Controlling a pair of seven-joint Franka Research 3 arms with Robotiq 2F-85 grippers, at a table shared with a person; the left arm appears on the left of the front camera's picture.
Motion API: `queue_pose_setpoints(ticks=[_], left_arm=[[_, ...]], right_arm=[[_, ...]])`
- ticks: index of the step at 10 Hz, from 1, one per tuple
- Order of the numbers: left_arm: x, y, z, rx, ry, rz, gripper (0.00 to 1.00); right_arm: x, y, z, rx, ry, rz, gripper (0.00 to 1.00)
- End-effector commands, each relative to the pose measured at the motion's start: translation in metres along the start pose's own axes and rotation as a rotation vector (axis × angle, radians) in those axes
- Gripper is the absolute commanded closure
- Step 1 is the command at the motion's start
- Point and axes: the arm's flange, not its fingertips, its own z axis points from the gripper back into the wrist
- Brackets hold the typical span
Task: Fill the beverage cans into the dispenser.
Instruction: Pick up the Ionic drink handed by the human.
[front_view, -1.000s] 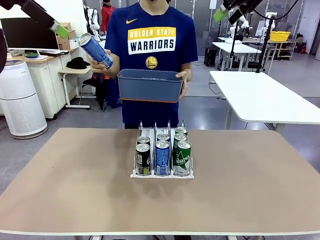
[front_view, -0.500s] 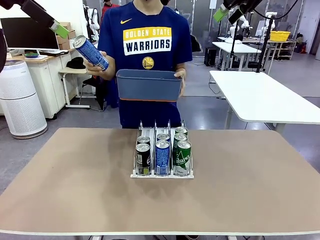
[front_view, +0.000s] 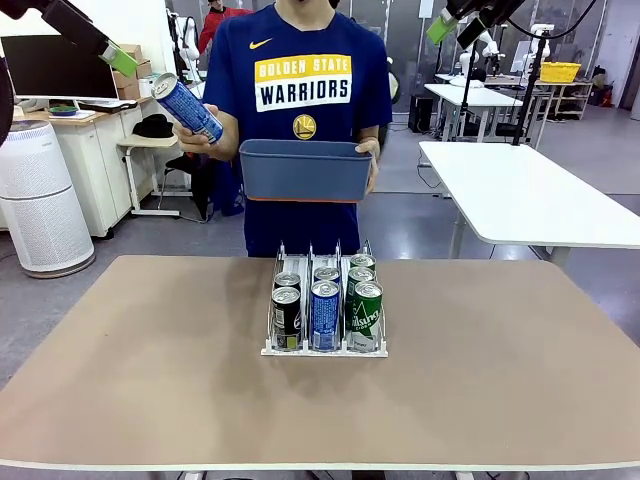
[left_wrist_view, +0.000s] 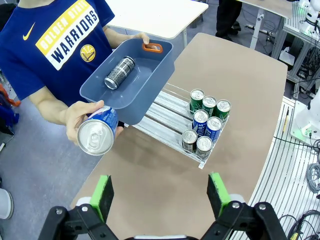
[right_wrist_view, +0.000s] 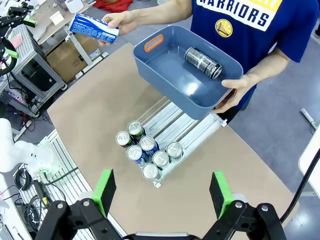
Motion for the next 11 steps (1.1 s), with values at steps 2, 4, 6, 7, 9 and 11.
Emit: queue_pose_setpoints(ticks=[2,4,6,7,9,11], left_arm=[[-0.002,0.0,0.0,-0.002,0.001,0.001,0.0],[-0.002,0.0,0.0,-0.002,0.001,0.001,0.0],[-0.002,0.0,0.0,-0.002,0.001,0.001,0.0],[-0.002,0.0,0.0,-0.002,0.001,0.001,0.0],[0.0,0.0,0.0,0.0,0.0,0.0,0.0],[-0.003,0.008,-0.02,0.074,0.048,-0.026,0.0]], right_arm=[[0.0,0.0,0.0,-0.001,0.004,-0.005,0.0],[0.0,0.0,0.0,-0.001,0.004,-0.005,0.0],[0.0,0.0,0.0,-0.001,0.004,-0.005,0.0],[0.0,0.0,0.0,-0.001,0.004,-0.005,0.0],[0.0,0.0,0.0,-0.001,0.004,-0.005,0.0],[0.0,0.0,0.0,-0.001,0.004,-0.005,0.0]])
